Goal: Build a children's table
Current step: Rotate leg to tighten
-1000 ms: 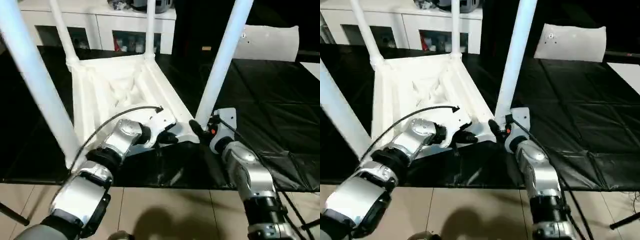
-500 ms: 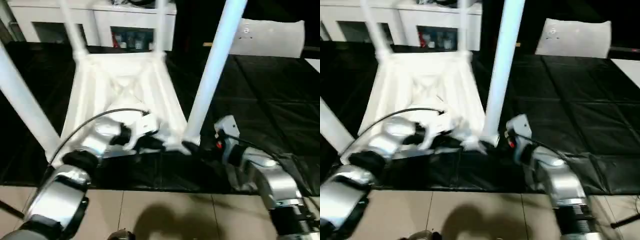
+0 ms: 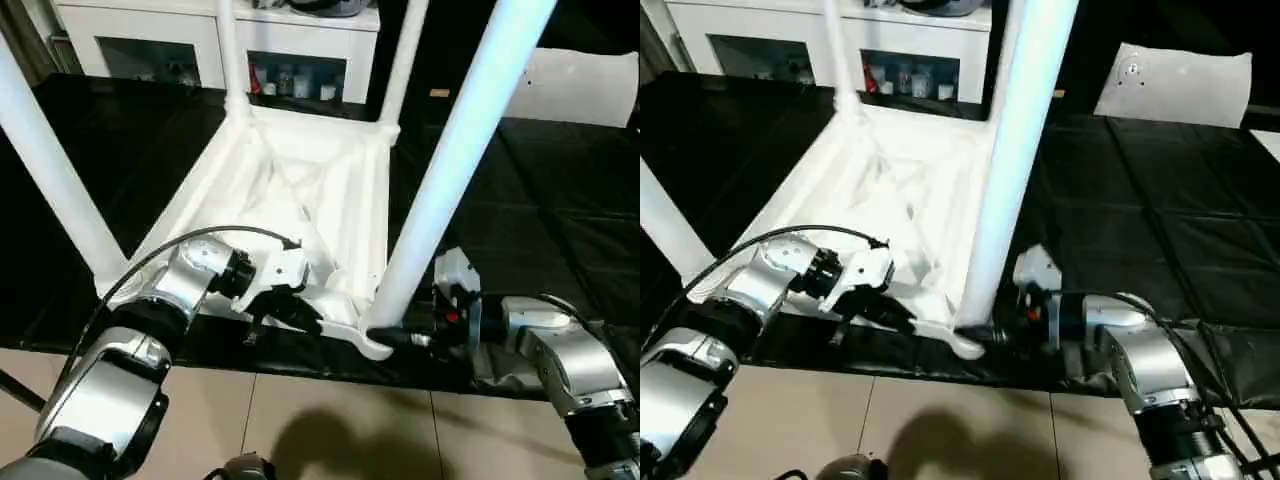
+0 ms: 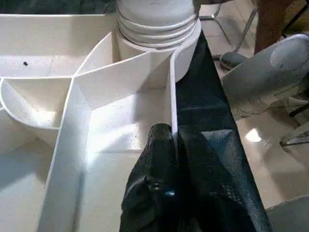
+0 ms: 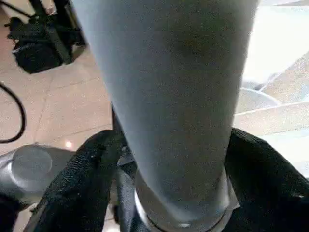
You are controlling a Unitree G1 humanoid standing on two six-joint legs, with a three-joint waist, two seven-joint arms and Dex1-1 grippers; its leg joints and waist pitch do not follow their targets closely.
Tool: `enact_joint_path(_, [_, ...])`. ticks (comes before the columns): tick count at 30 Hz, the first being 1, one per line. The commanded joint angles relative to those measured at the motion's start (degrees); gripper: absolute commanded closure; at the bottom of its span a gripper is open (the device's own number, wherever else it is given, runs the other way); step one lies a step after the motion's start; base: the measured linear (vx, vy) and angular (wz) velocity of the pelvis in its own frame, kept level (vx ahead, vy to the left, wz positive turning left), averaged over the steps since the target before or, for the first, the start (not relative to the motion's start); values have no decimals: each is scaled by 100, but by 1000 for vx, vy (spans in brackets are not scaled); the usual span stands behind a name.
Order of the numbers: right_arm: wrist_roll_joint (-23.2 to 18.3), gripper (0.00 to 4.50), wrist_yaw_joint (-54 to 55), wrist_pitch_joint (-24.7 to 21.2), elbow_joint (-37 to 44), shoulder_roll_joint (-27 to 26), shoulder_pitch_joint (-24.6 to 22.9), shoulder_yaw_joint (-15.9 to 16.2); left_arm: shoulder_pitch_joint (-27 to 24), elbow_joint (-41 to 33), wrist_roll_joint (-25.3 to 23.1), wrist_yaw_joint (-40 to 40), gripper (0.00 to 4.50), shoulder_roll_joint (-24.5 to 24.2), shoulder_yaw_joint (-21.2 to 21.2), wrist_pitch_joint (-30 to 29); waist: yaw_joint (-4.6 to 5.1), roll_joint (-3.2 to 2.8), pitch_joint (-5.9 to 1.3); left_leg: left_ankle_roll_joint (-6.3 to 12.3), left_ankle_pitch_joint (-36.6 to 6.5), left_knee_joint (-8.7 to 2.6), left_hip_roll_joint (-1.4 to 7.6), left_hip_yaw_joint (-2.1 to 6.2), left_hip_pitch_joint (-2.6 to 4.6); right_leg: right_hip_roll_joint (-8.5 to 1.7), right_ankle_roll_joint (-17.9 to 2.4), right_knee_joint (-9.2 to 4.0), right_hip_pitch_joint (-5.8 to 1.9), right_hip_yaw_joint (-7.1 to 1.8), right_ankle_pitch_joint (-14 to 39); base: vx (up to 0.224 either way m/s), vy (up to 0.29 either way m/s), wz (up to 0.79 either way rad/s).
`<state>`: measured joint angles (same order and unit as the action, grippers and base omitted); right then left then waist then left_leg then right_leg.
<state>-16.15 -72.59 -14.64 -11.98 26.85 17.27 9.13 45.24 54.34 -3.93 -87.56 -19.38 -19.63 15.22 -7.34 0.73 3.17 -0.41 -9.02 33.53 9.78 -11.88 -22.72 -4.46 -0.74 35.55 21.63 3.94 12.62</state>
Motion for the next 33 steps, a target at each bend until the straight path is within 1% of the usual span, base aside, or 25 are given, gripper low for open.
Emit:
enact_joint_path(1, [-37, 135, -177, 90, -71, 80, 120, 29, 175, -38, -106, -324, 450, 28, -204, 197, 13, 43, -379, 153, -1236, -375, 476, 197, 216, -576, -1394, -405, -168, -303, 512, 0, 0, 0])
enact_joint_path(3, [-54, 150, -248, 115, -128, 105, 164, 52, 188, -7, -109, -356, 450, 16, -214, 230, -8, 44, -385, 192, -1161, -360, 476, 194, 213, -578, -1399, -396, -173, -306, 434, 0, 0, 0])
enact_joint_path(4, [-67, 173, -277, 118, -149, 115, 188, 58, 192, -4, -109, -367, 450, 9, -214, 238, -16, 47, -386, 204, -1132, -359, 474, 192, 209, -576, -1398, -391, -177, -304, 403, 0, 0, 0])
enact_joint_path(5, [-71, 173, -287, 119, -155, 119, 195, 60, 192, -4, -108, -370, 450, 7, -214, 239, -33, 43, -391, 225, -1094, -352, 473, 188, 213, -572, -1404, -385, -173, -301, 353, 0, 0, 0])
enact_joint_path(6, [-74, 186, -314, 116, -164, 124, 207, 62, 196, 3, -109, -378, 450, 7, -212, 245, -45, 46, -391, 236, -1095, -349, 472, 188, 212, -571, -1411, -385, -170, -299, 351, 0, 0, 0])
enact_joint_path(7, [-74, 186, -314, 116, -164, 124, 207, 62, 196, 3, -109, -378, 450, 7, -212, 245, -55, 42, -392, 233, -1093, -349, 477, 188, 218, -572, -1410, -385, -168, -298, 360, 0, 0, 0])
enact_joint_path(9, [-74, 212, -394, 129, -189, 140, 235, 76, 209, 35, -124, -402, 450, 9, -208, 269, -56, 59, -387, 225, -1125, -359, 478, 195, 210, -568, -1391, -385, -172, -293, 434, 0, 0, 0])
enact_joint_path(10, [-72, 221, -406, 136, -196, 143, 239, 79, 211, 39, -127, -405, 450, 9, -209, 274, -59, 54, -389, 221, -1133, -356, 479, 195, 215, -573, -1391, -385, -169, -293, 454, 0, 0, 0])
enact_joint_path(12, [-67, 230, -430, 155, -216, 148, 247, 85, 214, 53, -134, -410, 450, 11, -207, 289, -60, 46, -387, 193, -1162, -355, 481, 195, 215, -578, -1391, -389, -164, -297, 504, 0, 0, 0])
enact_joint_path(13, [-61, 230, -483, 187, -255, 155, 264, 99, 223, 88, -142, -419, 450, 12, -211, 326, -55, 53, -381, 173, -1200, -363, 480, 198, 213, -573, -1380, -395, -162, -297, 564, 0, 0, 0])
enact_joint_path(14, [-61, 240, -483, 187, -255, 155, 264, 99, 223, 88, -142, -419, 450, 12, -211, 326, -55, 52, -381, 164, -1222, -360, 475, 198, 214, -575, -1373, -399, -163, -297, 621, 0, 0, 0])
enact_joint_path(18, [-65, 245, -520, 189, -246, 155, 262, 120, 221, 104, -164, -407, 450, 3, -223, 355, -61, 53, -388, 169, -1181, -355, 477, 197, 216, -573, -1367, -391, -163, -300, 553, 0, 0, 0])
enact_joint_path(22, [-73, 246, -548, 170, -196, 142, 235, 157, 219, 123, -230, -318, 450, -11, -238, 367, -61, 56, -391, 220, -1122, -346, 473, 195, 206, -568, -1381, -383, -167, -296, 462, 0, 0, 0])
enact_joint_path(24, [-89, 246, -529, 125, -126, 117, 187, 178, 224, 140, -252, -169, 450, 12, -214, 295, -63, 54, -391, 220, -1126, -345, 473, 196, 205, -570, -1386, -381, -169, -297, 474, 0, 0, 0])
enact_joint_path(26, [-137, 246, -325, -3, 20, -16, 81, 169, 249, 192, -297, 258, 450, 102, -143, 150, -68, 50, -385, 206, -1161, -347, 475, 195, 211, -570, -1380, -391, -162, -298, 542, 0, 0, 0])
enact_joint_path(27, [-156, 246, -40, -148, 80, -170, 30, 128, 283, 232, -323, 617, 450, 198, -87, -8, -75, 53, -371, 161, -1255, -360, 483, 194, 236, -564, -1364, -410, -134, -305, 683, 0, 0, 0])
enact_joint_path(28, [-165, 246, 156, -246, 111, -275, 3, 98, 307, 260, -340, 847, 450, 261, -51, -110, -74, 49, -364, 133, -1332, -364, 480, 199, 238, -571, -1357, -424, -128, -305, 814, 0, 0, 0])
enact_joint_path(29, [-46, 246, 644, -339, 75, -513, -8, 74, 342, 294, -296, 1190, 450, 407, 46, -313, -64, 22, -346, 28, -1492, -383, 479, 219, 234, -590, -1298, -451, -129, -310, 1137, 0, 0, 0])
enact_joint_path(30, [78, 246, 1075, -372, 31, -731, -18, 60, 372, 318, -239, 1475, 450, 545, 140, -502, -43, 29, -333, -32, -1580, -397, 478, 221, 231, -588, -1252, -468, -127, -317, 1298, 0, 0, 0])
enact_joint_path(31, [210, 246, 1458, -385, -23, -922, -15, 57, 395, 331, -202, 1714, 450, 667, 206, -636, 7, 36, -281, -212, -1967, -435, 468, 260, 254, -613, -1147, -527, -93, -312, 1938, 0, 0, 0])
enact_joint_path(32, [318, 246, 1830, -430, -74, -1112, -3, 40, 409, 334, -182, 1945, 450, 788, 256, -759, 41, 42, -264, -311, -2171, -444, 462, 275, 277, -625, -1063, -562, -80, -312, 2329, 0, 0, 0])
enact_joint_path(33, [416, 246, 2368, -597, -139, -1397, 38, -20, 408, 312, -178, 2267, 450, 963, 298, -929, 147, 47, -253, -529, -2599, -464, 453, 349, 318, -658, -856, -631, -61, -300, 3067, 0, 0, 0])
